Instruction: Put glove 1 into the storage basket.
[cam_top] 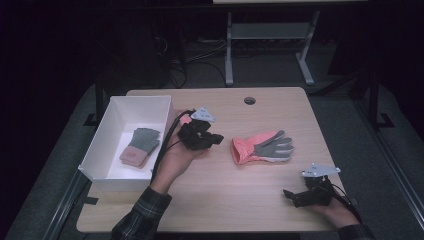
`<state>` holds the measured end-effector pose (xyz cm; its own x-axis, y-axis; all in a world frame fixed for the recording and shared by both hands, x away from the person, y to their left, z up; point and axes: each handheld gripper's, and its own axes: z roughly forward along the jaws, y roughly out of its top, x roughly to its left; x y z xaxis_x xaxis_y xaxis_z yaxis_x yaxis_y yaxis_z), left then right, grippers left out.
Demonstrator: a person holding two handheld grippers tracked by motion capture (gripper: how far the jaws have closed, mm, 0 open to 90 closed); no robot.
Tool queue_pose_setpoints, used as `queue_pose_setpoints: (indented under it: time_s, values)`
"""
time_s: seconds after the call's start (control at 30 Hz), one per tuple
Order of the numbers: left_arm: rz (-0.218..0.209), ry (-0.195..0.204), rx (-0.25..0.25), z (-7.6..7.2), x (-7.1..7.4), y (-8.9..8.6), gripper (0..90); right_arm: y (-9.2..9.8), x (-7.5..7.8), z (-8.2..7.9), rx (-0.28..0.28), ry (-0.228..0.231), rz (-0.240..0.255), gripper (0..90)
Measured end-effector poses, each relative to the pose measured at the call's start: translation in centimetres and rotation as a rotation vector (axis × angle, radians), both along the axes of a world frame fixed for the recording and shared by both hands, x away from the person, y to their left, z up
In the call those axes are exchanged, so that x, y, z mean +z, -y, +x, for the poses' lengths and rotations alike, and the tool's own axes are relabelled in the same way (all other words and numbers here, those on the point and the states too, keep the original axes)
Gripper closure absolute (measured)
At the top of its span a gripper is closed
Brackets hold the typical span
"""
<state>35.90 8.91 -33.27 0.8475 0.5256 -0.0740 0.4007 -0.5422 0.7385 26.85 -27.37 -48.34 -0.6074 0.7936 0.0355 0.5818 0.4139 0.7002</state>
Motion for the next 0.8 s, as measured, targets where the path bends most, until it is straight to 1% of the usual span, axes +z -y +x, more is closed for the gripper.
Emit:
queue_pose_setpoints:
  time_s: [0.1, 0.17, 0.27, 0.37, 0.43, 0.47, 0.5, 0.53, 0.57, 0.6, 0.63, 0.7, 0.73, 0.77, 0.8]
  values:
    - [-0.001, -0.007, 0.002, 0.9, -1.1, 1.4, 89.6, 0.0, 0.0, 0.0, 0.001, 0.000, 0.000, 0.0]
    - [0.006, -0.014, -0.003, 1.7, -2.0, 2.1, 89.6, 0.0, 0.0, 0.0, 0.001, 0.000, -0.001, 0.0]
    - [0.006, -0.027, -0.007, 2.6, -3.2, 2.8, 89.6, 0.0, 0.0, 0.0, 0.000, 0.000, 0.000, 0.0]
    - [0.020, -0.036, -0.018, 3.6, -4.5, 3.6, 89.6, 0.0, 0.0, 0.0, 0.000, -0.001, 0.000, 0.0]
    - [0.027, -0.036, -0.033, 4.2, -5.2, 4.1, 89.6, 0.0, 0.0, 0.0, 0.000, -0.001, -0.001, 0.0]
    - [0.023, -0.034, -0.032, 4.5, -5.6, 4.5, 89.6, 0.0, 0.0, 0.0, 0.000, 0.000, -0.001, 0.0]
    - [0.041, -0.037, -0.046, 4.9, -5.9, 4.7, 89.6, 0.0, 0.0, 0.0, 0.000, -0.001, 0.000, 0.0]
    - [0.032, -0.035, -0.052, 5.1, -6.3, 5.1, 89.5, 0.0, 0.0, 0.0, 0.000, -0.001, -0.001, 0.0]
    - [0.036, -0.034, -0.062, 5.4, -6.5, 5.3, 89.5, 0.0, 0.0, 0.0, 0.000, -0.001, 0.000, 0.0]
    - [0.040, -0.023, -0.077, 5.8, -6.9, 5.6, 89.0, 0.0, 0.0, 0.0, 0.000, -0.001, 0.000, 0.0]
    - [0.026, -0.021, -0.080, 6.0, -7.2, 5.9, 83.1, 0.0, 0.0, 0.0, 0.000, -0.001, 0.000, 0.0]
    - [0.034, -0.023, -0.098, 6.4, -7.8, 6.4, 82.3, 0.0, 0.0, 0.0, 0.000, -0.001, 0.000, 0.0]
    - [0.035, -0.022, -0.111, 6.6, -8.1, 6.7, 79.5, 0.0, 0.0, 0.0, 0.000, -0.001, 0.000, 0.0]
    - [0.032, -0.029, -0.117, 6.7, -8.3, 6.9, 77.9, 0.0, 0.0, 0.0, 0.000, -0.001, 0.000, 0.0]
    - [0.040, -0.028, -0.123, 6.8, -8.5, 7.2, 76.7, 0.0, 0.0, 0.0, 0.000, -0.001, 0.000, 0.0]
